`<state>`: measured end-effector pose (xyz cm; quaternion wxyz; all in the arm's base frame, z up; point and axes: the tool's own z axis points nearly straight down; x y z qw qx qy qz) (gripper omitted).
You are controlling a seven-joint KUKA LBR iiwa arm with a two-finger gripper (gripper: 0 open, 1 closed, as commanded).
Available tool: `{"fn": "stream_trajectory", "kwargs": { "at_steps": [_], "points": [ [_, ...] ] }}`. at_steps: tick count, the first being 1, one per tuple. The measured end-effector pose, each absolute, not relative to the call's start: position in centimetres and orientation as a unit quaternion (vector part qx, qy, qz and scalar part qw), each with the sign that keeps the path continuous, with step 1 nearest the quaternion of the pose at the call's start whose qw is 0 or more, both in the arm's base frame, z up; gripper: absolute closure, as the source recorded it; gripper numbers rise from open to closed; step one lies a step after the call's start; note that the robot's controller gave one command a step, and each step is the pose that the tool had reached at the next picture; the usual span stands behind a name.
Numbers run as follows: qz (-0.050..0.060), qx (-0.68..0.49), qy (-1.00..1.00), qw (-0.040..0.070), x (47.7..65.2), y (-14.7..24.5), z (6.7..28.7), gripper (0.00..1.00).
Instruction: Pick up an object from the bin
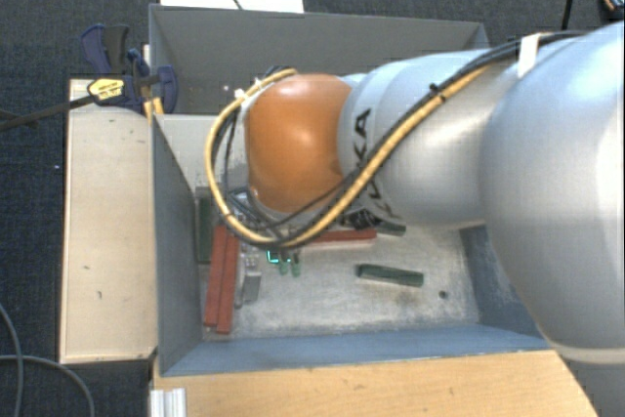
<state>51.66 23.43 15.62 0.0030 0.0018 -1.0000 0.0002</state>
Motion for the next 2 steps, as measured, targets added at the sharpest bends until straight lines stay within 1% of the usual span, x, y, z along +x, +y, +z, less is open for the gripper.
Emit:
{"fn": "stream_trajectory", "kwargs": {
  "at_steps": [1,2],
  "points": [
    [0.000,0.071,-0.997,-0.001,58.7,19.9,6.7,0.00],
    [0.000,0.028,-1.000,-0.002,55.6,14.5,12.6,0.00]
  ]
}}
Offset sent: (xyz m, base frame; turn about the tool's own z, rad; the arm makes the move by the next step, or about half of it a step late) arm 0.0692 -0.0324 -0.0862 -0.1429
